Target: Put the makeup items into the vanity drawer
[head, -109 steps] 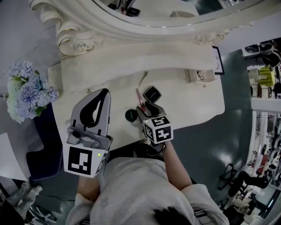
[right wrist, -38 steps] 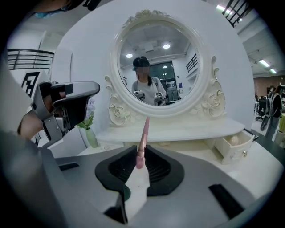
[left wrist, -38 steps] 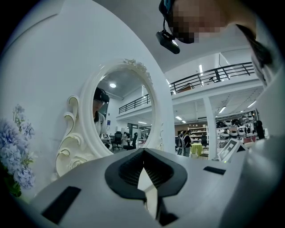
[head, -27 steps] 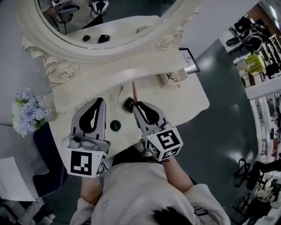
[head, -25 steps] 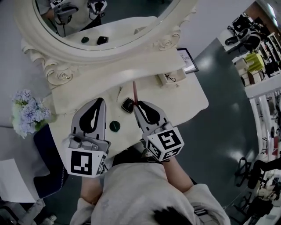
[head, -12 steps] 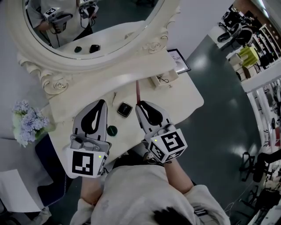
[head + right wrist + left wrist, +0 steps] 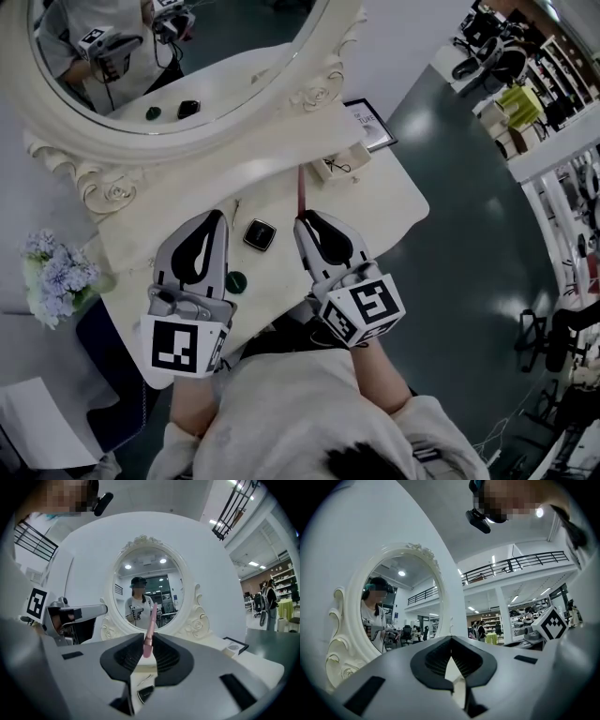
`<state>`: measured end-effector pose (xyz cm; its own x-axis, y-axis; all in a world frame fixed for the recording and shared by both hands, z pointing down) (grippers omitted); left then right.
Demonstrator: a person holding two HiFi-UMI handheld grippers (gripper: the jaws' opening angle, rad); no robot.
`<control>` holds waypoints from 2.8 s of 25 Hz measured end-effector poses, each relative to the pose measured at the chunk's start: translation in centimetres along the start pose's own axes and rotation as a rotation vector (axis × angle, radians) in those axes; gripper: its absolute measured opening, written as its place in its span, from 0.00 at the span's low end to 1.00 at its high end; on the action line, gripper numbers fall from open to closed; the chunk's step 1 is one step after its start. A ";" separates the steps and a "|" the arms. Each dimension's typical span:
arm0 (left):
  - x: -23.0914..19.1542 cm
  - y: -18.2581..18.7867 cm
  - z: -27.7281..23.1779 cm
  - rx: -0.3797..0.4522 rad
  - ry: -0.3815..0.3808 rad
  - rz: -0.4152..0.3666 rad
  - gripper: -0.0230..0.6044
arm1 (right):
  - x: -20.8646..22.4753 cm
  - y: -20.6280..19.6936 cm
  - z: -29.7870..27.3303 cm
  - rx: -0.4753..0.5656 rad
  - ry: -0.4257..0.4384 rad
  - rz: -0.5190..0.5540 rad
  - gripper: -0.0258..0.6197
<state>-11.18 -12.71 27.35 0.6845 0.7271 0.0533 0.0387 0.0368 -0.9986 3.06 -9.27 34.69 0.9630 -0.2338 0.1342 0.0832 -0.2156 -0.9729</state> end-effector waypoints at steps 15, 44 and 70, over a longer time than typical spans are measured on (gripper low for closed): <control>1.9 1.0 -2.7 0.012 0.004 -0.008 0.06 | 4.0 1.4 0.7 0.033 -0.014 0.003 0.14; 6.3 2.4 -10.7 0.006 0.149 -0.034 0.06 | 17.0 2.5 -0.6 -0.029 0.089 0.071 0.14; 8.9 -1.2 -13.7 -0.139 0.316 -0.028 0.06 | 24.6 -3.1 -5.4 -0.307 0.333 0.360 0.14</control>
<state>4.89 -15.68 29.05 0.8723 0.4785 0.1010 0.1451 -0.0559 -0.9878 25.13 -19.49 41.98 0.7799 -0.6186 -0.0950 -0.3608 -0.3204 -0.8759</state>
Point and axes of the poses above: the fingertips, and each gripper's own axes: z backward along the fingers, x to its right, y out of its top, the point moved 2 cm from there along z, backward along the fingers, and after that the axes turned 6 degrees about -x, right-handed, at the moved point
